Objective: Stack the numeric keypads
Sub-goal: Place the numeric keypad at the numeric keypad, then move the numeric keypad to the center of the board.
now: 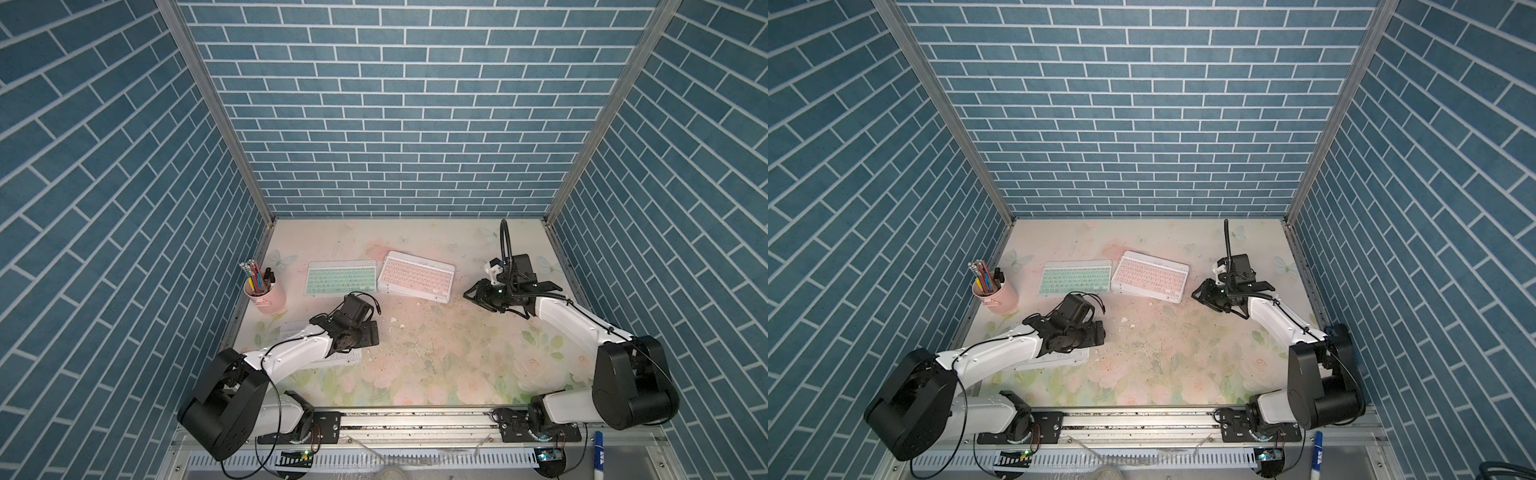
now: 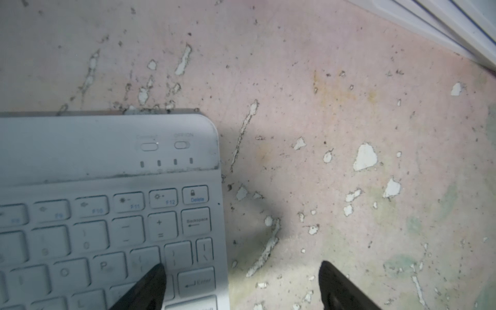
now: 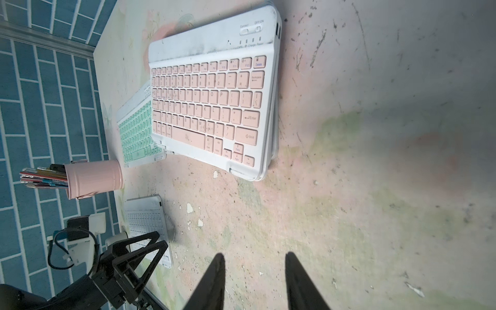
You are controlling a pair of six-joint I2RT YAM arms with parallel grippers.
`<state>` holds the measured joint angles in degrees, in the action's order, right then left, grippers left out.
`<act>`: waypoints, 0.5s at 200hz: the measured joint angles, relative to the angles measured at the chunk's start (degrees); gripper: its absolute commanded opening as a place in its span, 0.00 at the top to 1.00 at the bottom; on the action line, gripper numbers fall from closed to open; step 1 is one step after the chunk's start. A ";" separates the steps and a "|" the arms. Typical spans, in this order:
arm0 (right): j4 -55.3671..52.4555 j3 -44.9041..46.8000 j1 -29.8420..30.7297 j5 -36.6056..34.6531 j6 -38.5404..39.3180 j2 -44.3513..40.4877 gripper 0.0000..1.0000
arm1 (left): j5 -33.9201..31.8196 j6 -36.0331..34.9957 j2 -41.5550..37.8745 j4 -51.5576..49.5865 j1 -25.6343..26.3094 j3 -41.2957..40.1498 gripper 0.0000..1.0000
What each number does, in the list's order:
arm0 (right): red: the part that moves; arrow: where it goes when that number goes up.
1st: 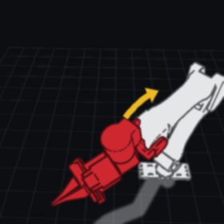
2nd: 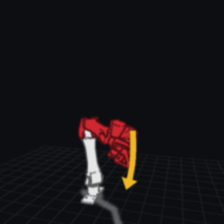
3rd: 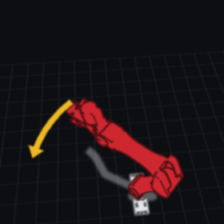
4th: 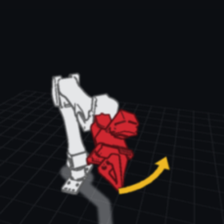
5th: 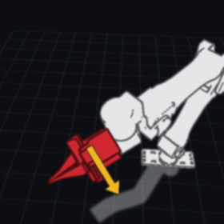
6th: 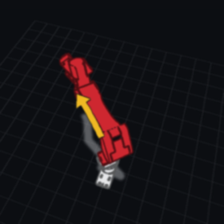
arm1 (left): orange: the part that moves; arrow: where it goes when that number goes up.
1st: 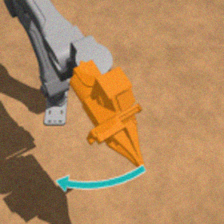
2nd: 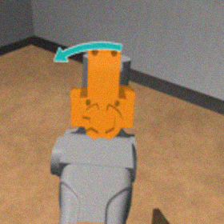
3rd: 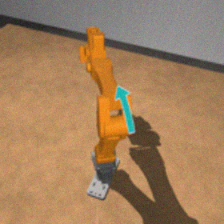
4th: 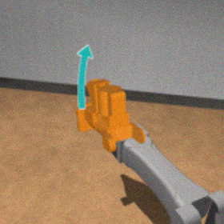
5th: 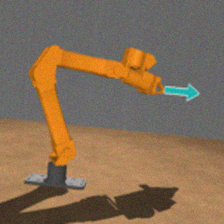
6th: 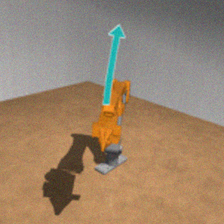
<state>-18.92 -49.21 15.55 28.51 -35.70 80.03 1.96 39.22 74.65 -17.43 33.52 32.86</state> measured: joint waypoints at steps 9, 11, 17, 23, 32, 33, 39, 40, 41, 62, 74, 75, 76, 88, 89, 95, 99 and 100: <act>-0.11 0.00 0.02 0.00 0.02 0.00 0.61 | 0.37 0.00 0.26 0.55 0.02 0.00 0.11; -0.15 0.00 0.04 0.00 0.02 -0.02 0.61 | 0.37 0.00 0.31 0.63 0.07 0.02 0.11; -0.26 0.00 0.04 0.00 0.02 0.00 0.61 | 0.42 0.00 0.39 0.92 0.15 0.02 0.11; -0.37 0.00 0.04 0.00 0.02 0.00 0.61 | 0.46 0.00 0.48 1.18 0.22 0.02 0.11; -0.57 0.00 0.04 0.00 0.02 0.00 0.61 | 0.35 0.02 0.66 1.62 0.48 0.02 0.11; -0.57 0.00 0.04 0.00 0.02 0.00 0.61 | 0.35 0.02 0.68 1.66 0.52 0.02 0.11; -0.74 0.00 0.04 0.00 0.02 -0.02 0.61 | 0.15 0.09 0.83 1.97 0.87 0.02 0.11; -0.74 0.00 0.04 0.00 0.02 -0.02 0.61 | 0.13 0.09 0.85 1.99 0.92 0.02 0.11; -0.79 0.00 0.04 -0.02 0.02 -0.02 0.61 | 0.13 0.11 0.87 2.03 0.98 0.02 0.11; -1.55 0.00 0.07 -0.02 0.02 -0.26 0.61 | -0.35 0.83 1.57 3.76 3.04 0.07 0.11; -2.10 0.00 0.09 -0.02 0.04 -0.66 0.61 | -0.42 1.40 2.23 4.94 4.59 0.33 0.11; -2.12 0.00 0.09 -0.04 0.04 -0.68 0.61 | -0.39 1.53 2.34 5.09 4.83 0.35 0.11; -2.14 0.00 0.09 -0.04 0.04 -0.76 0.61 | -0.42 1.55 2.40 5.18 4.94 0.37 0.11; -2.80 0.00 0.09 -0.07 0.04 -1.33 0.61 | -0.37 2.25 3.32 6.36 6.58 0.90 0.11; -2.84 0.00 0.09 -0.07 0.04 -1.38 0.61 | -0.35 2.38 3.50 6.54 6.80 0.96 0.11; -3.15 0.00 0.09 -0.07 0.04 -1.77 0.61 | -0.35 2.73 4.00 7.06 7.65 1.27 0.11; -3.28 0.00 0.09 -0.07 0.04 -2.05 0.61 | -0.42 2.97 4.33 7.37 8.15 1.46 0.11; -3.30 0.00 0.09 -0.07 0.04 -2.10 0.61 | -0.42 3.08 4.46 7.50 8.33 1.53 0.11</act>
<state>-22.22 -49.21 15.64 28.45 -35.66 77.93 1.54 42.30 79.11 -9.93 41.85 34.39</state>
